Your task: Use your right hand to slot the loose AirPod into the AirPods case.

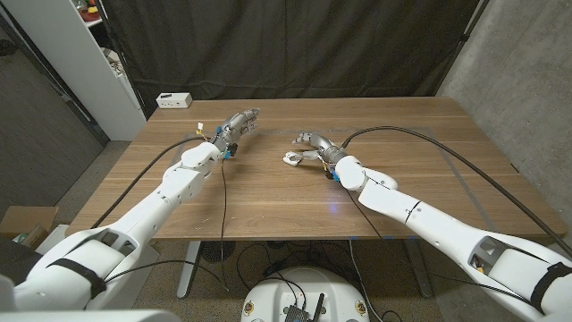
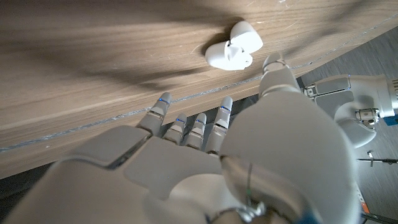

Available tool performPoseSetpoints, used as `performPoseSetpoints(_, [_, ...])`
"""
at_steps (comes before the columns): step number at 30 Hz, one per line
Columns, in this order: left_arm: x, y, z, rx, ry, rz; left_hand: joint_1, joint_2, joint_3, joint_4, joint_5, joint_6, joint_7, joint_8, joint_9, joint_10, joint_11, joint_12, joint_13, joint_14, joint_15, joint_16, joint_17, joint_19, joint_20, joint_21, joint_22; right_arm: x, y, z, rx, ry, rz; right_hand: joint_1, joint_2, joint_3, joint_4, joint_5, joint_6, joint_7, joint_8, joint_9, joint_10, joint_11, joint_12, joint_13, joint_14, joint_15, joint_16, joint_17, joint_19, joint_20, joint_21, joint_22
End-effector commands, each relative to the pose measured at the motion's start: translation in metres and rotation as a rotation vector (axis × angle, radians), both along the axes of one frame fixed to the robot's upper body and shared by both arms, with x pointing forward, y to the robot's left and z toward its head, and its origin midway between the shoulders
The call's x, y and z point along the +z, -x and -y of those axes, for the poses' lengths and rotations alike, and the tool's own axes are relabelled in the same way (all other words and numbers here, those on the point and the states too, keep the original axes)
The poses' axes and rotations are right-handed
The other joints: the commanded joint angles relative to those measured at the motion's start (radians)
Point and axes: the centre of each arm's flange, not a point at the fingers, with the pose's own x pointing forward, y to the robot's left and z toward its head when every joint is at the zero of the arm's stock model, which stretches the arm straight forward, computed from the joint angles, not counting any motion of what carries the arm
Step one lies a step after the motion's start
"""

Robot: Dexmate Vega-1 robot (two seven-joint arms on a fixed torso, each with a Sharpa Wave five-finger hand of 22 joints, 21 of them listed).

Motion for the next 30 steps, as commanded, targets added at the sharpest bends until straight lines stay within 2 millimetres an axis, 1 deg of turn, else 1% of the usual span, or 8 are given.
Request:
performPoseSetpoints(1, [0.004, 0.002, 0.0, -0.015, -0.03, -0.005, 0.005, 0.001, 0.002, -0.007, 0.004, 0.006, -0.009, -0.004, 0.005, 0.008, 0.001, 0.001, 0.002, -0.002, -0.001, 0.002, 0.001, 0.002, 0.0, -0.003, 0.003, -0.015, 0.01, -0.009, -0.032, -0.039, -0.013, 0.006, -0.007, 0.004, -0.01, 0.008, -0.019, -0.002, 0.007, 0.005, -0.008, 0.005, 0.004, 0.002, -0.011, -0.055, -0.006, 0.001, -0.008, 0.005, -0.005, 0.001])
performPoseSetpoints(12, [0.003, 0.008, 0.002, -0.005, -0.039, -0.01, 0.006, 0.001, 0.002, -0.007, 0.004, 0.008, -0.01, -0.003, 0.005, 0.01, 0.0, 0.001, 0.003, -0.001, -0.002, 0.002, 0.001, 0.004, 0.0, -0.002, 0.003, -0.023, 0.006, -0.01, -0.045, -0.04, 0.007, 0.015, -0.013, 0.007, -0.017, 0.013, -0.061, 0.015, 0.004, 0.007, -0.024, 0.006, 0.002, 0.002, -0.022, -0.057, -0.009, 0.0, -0.017, 0.002, -0.007, 0.001])
performPoseSetpoints(15, [0.002, 0.009, 0.002, -0.004, -0.037, -0.011, 0.006, 0.001, 0.002, -0.007, 0.004, 0.009, -0.01, -0.002, 0.005, 0.013, 0.0, 0.002, 0.003, -0.001, -0.002, 0.002, 0.001, 0.003, 0.0, -0.002, 0.004, -0.026, 0.006, -0.01, -0.041, -0.049, 0.025, 0.023, -0.014, 0.01, -0.021, 0.016, -0.044, -0.002, 0.018, 0.009, -0.018, 0.003, 0.007, 0.003, -0.019, -0.059, -0.007, -0.001, -0.015, -0.004, -0.005, 0.001])
performPoseSetpoints(16, [0.001, 0.01, 0.002, -0.002, -0.038, -0.014, 0.006, 0.001, 0.002, -0.008, 0.004, 0.009, -0.01, -0.002, 0.005, 0.013, 0.0, 0.002, 0.003, -0.001, -0.002, 0.002, 0.001, 0.004, 0.0, -0.002, 0.004, -0.027, 0.005, -0.01, -0.041, -0.051, 0.029, 0.029, -0.016, 0.013, -0.022, 0.019, -0.037, -0.021, 0.025, 0.011, -0.017, 0.002, 0.009, 0.003, -0.015, -0.064, -0.006, -0.002, -0.013, -0.009, -0.004, 0.0])
performPoseSetpoints(18, [0.001, 0.01, 0.002, -0.004, -0.041, -0.016, 0.006, 0.001, 0.003, -0.008, 0.004, 0.009, -0.01, -0.003, 0.005, 0.013, 0.0, 0.002, 0.003, -0.001, -0.004, 0.002, 0.001, 0.004, -0.001, -0.002, 0.004, -0.028, 0.005, -0.01, -0.042, -0.048, 0.038, 0.032, -0.016, 0.015, -0.023, 0.02, -0.037, -0.007, 0.027, 0.012, -0.01, -0.006, 0.013, 0.003, -0.009, -0.067, -0.004, -0.002, -0.01, -0.012, -0.002, 0.0])
performPoseSetpoints(19, [0.001, 0.01, 0.002, -0.003, -0.041, -0.017, 0.006, 0.001, 0.003, -0.008, 0.004, 0.009, -0.011, -0.003, 0.005, 0.012, 0.001, 0.002, 0.003, -0.001, -0.004, 0.002, 0.001, 0.004, -0.001, -0.002, 0.004, -0.029, 0.004, -0.01, -0.039, -0.05, 0.035, 0.036, -0.016, 0.017, -0.025, 0.022, -0.029, -0.027, 0.031, 0.012, -0.008, -0.008, 0.014, 0.003, -0.004, -0.071, -0.002, -0.003, -0.007, -0.014, -0.001, 0.0])
performPoseSetpoints(21, [0.001, 0.01, 0.002, -0.005, -0.043, -0.016, 0.006, 0.001, 0.003, -0.008, 0.003, 0.01, -0.011, -0.002, 0.005, 0.012, 0.0, 0.002, 0.003, -0.001, -0.004, 0.002, 0.001, 0.004, -0.001, -0.002, 0.004, -0.031, 0.005, -0.011, -0.043, -0.049, 0.05, 0.039, -0.017, 0.018, -0.026, 0.023, -0.032, -0.003, 0.032, 0.013, -0.004, -0.012, 0.015, 0.004, -0.002, -0.073, -0.002, -0.003, -0.005, -0.018, -0.001, 0.0])
performPoseSetpoints(30, [0.003, 0.01, 0.002, -0.006, -0.052, -0.017, 0.006, 0.001, 0.003, -0.008, 0.003, 0.011, -0.011, -0.002, 0.005, 0.013, 0.0, 0.002, 0.003, -0.001, -0.005, 0.002, 0.001, 0.004, -0.001, -0.002, 0.004, -0.037, 0.003, -0.012, -0.047, -0.074, 0.059, 0.045, -0.019, 0.02, -0.027, 0.026, -0.025, 0.002, 0.036, 0.013, 0.005, -0.017, 0.019, 0.004, 0.007, -0.081, 0.0, -0.003, -0.003, -0.02, -0.001, 0.0])
